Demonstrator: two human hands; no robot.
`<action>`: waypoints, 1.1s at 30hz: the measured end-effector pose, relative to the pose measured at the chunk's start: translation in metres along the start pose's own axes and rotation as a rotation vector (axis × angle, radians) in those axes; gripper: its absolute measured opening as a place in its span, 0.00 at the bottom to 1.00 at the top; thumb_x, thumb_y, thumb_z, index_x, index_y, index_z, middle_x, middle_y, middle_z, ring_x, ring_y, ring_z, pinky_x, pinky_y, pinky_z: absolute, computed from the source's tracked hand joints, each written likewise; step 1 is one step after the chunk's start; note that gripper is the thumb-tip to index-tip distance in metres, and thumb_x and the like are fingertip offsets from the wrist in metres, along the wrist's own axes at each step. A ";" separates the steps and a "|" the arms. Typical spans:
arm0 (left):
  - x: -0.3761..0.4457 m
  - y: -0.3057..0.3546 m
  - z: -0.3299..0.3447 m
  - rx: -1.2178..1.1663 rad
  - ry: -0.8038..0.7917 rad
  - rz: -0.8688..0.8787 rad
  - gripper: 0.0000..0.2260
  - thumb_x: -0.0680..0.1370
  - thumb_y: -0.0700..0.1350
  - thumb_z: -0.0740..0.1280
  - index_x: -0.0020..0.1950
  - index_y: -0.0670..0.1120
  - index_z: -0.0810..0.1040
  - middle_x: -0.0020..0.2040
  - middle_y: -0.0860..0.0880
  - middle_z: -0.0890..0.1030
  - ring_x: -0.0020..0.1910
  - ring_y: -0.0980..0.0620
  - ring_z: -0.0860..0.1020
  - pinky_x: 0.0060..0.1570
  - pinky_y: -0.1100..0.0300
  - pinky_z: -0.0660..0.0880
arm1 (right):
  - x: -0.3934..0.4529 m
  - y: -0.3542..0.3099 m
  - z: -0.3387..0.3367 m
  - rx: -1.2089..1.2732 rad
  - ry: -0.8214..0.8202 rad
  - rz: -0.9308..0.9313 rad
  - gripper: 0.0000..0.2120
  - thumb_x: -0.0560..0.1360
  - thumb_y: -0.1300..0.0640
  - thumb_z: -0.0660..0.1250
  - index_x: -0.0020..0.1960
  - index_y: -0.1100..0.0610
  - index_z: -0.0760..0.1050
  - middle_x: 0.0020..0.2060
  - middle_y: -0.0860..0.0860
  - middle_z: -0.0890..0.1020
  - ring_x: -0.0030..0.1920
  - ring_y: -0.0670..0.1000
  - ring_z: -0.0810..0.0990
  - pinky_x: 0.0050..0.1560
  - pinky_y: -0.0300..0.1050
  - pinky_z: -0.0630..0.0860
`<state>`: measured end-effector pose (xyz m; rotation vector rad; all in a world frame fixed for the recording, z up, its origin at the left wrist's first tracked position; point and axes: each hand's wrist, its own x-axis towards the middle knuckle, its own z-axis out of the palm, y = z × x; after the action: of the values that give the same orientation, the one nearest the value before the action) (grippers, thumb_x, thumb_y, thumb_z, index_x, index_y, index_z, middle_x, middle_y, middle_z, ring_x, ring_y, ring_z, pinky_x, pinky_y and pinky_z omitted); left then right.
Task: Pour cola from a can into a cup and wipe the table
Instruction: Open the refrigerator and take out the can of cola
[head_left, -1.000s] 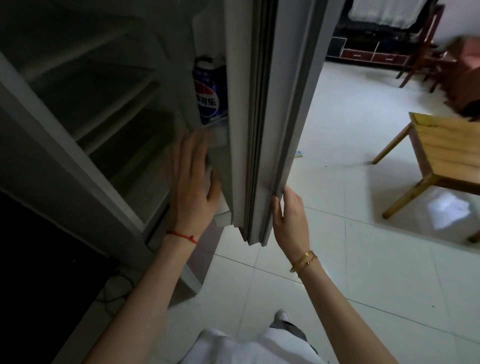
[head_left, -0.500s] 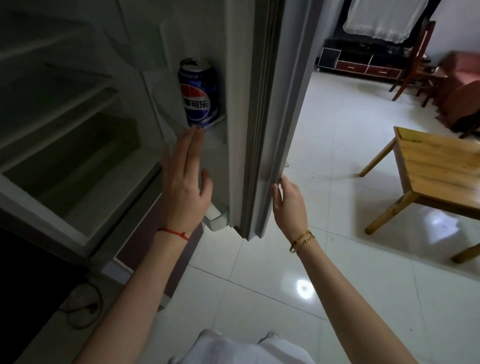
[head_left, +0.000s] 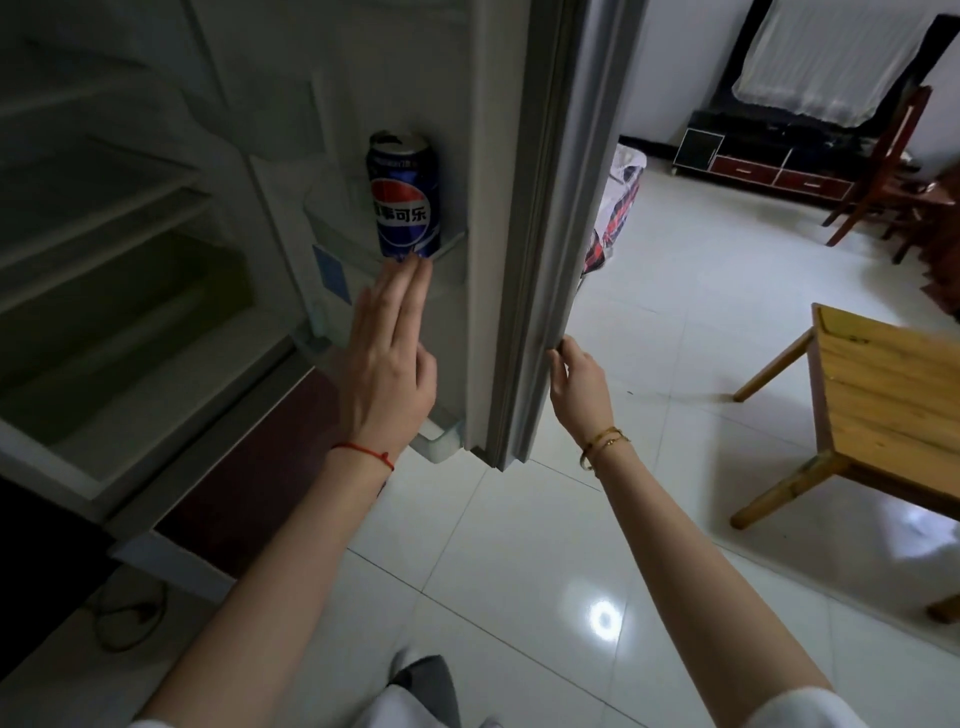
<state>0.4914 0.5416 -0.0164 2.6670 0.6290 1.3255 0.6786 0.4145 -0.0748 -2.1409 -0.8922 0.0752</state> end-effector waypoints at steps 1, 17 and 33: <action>0.004 0.005 0.006 0.009 0.003 0.001 0.35 0.74 0.32 0.63 0.80 0.46 0.55 0.79 0.49 0.57 0.79 0.52 0.55 0.75 0.45 0.59 | 0.007 0.004 -0.003 -0.004 -0.004 -0.002 0.10 0.83 0.57 0.54 0.53 0.62 0.71 0.46 0.59 0.79 0.42 0.56 0.73 0.40 0.43 0.64; 0.077 0.044 0.103 0.071 0.078 0.063 0.25 0.78 0.33 0.60 0.76 0.41 0.64 0.75 0.45 0.67 0.76 0.48 0.62 0.76 0.48 0.58 | 0.144 0.080 -0.028 -0.021 -0.015 -0.057 0.10 0.83 0.56 0.53 0.53 0.60 0.71 0.43 0.58 0.81 0.38 0.58 0.76 0.38 0.48 0.72; 0.158 0.057 0.181 0.145 0.054 0.087 0.24 0.78 0.31 0.62 0.74 0.40 0.68 0.73 0.44 0.70 0.74 0.48 0.67 0.74 0.50 0.62 | 0.286 0.127 -0.020 0.075 -0.047 -0.108 0.09 0.82 0.56 0.53 0.45 0.46 0.66 0.35 0.44 0.73 0.35 0.41 0.71 0.35 0.41 0.66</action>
<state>0.7355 0.5702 0.0043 2.8113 0.6460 1.4308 0.9721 0.5238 -0.0842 -2.0257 -1.0151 0.1032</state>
